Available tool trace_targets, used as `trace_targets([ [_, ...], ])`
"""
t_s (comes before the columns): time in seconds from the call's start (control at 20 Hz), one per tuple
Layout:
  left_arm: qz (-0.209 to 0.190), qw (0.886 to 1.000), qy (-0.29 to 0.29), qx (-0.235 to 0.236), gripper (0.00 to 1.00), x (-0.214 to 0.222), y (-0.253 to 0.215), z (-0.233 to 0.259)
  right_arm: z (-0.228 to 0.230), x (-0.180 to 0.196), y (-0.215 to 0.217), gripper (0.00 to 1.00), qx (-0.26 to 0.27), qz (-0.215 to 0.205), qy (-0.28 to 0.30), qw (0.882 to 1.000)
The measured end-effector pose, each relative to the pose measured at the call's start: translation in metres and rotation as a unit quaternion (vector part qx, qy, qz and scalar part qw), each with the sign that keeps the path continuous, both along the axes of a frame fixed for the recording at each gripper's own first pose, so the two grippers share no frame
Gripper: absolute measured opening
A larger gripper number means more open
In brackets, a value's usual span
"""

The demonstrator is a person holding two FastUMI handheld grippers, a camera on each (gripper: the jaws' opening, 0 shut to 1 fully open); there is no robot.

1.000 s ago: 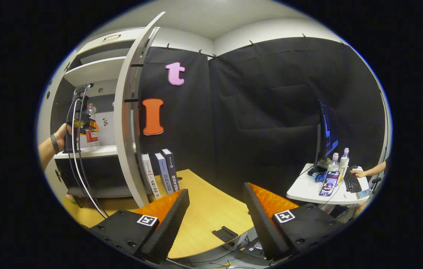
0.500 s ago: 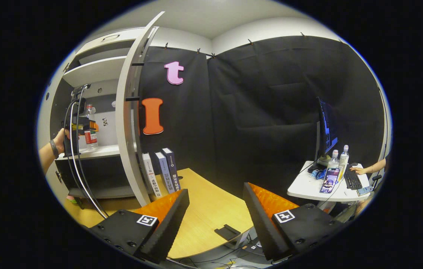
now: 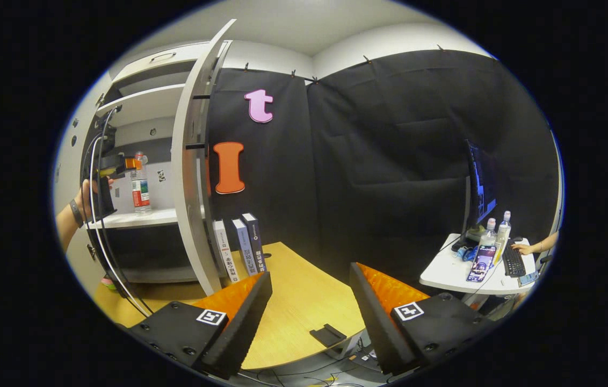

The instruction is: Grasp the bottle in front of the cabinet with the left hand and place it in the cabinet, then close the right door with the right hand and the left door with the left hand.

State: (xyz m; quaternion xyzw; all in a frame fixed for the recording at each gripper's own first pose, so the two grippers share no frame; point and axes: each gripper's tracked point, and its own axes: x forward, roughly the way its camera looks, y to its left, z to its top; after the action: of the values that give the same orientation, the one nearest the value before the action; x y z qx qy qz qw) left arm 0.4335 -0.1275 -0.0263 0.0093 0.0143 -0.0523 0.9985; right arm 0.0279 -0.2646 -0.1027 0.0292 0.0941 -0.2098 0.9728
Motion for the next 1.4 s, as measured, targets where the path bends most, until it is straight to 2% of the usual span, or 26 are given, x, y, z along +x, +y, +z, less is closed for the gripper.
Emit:
trace_targets([
  [0.1, 0.006, 1.000, -0.019, -0.002, 0.95, -0.022, -0.004, 0.027, 0.003, 0.001, 0.000, 1.00, -0.004, 0.016, 0.000, 1.000],
  [0.15, 0.006, 1.000, -0.026, -0.005, 0.94, -0.035, -0.007, 0.038, 0.004, 0.002, 0.000, 0.97, -0.006, 0.026, 0.000, 1.000],
  [0.3, 0.009, 0.999, -0.042, -0.002, 0.94, -0.075, -0.013, 0.064, 0.009, 0.009, 0.004, 0.97, -0.004, 0.063, -0.002, 0.998],
  [0.35, 0.007, 0.999, -0.048, -0.003, 0.92, -0.090, -0.016, 0.068, 0.011, 0.012, 0.004, 0.97, -0.005, 0.075, -0.005, 0.997],
  [0.4, 0.004, 0.999, -0.049, -0.004, 0.94, -0.106, -0.021, 0.071, 0.014, 0.014, 0.005, 0.97, -0.005, 0.087, -0.008, 0.996],
  [0.65, 0.015, 0.999, -0.029, -0.029, 0.92, -0.189, -0.025, 0.054, 0.031, 0.023, 0.022, 0.97, 0.001, 0.158, -0.029, 0.987],
  [0.8, 0.014, 0.999, -0.017, -0.040, 0.95, -0.236, -0.026, 0.036, 0.031, 0.024, 0.029, 0.97, -0.001, 0.191, -0.033, 0.981],
  [0.95, 0.068, 0.997, -0.024, -0.008, 0.95, -0.284, -0.007, 0.017, 0.022, 0.020, 0.038, 0.97, 0.006, 0.219, -0.025, 0.975],
  [1.0, 0.089, 0.996, -0.026, 0.002, 0.95, -0.300, -0.001, 0.009, 0.020, 0.018, 0.041, 1.00, 0.008, 0.226, -0.025, 0.974],
  [1.1, 0.123, 0.992, -0.021, 0.010, 0.94, -0.328, 0.004, -0.011, 0.009, 0.018, 0.047, 0.97, 0.011, 0.239, -0.011, 0.971],
  [1.2, 0.143, 0.989, -0.020, 0.022, 0.95, -0.346, 0.004, -0.027, 0.005, 0.020, 0.050, 0.97, 0.014, 0.241, -0.009, 0.970],
  [1.4, 0.113, 0.992, -0.013, 0.060, 0.95, -0.335, -0.004, -0.031, 0.040, 0.036, 0.047, 0.97, 0.014, 0.224, -0.041, 0.974],
])
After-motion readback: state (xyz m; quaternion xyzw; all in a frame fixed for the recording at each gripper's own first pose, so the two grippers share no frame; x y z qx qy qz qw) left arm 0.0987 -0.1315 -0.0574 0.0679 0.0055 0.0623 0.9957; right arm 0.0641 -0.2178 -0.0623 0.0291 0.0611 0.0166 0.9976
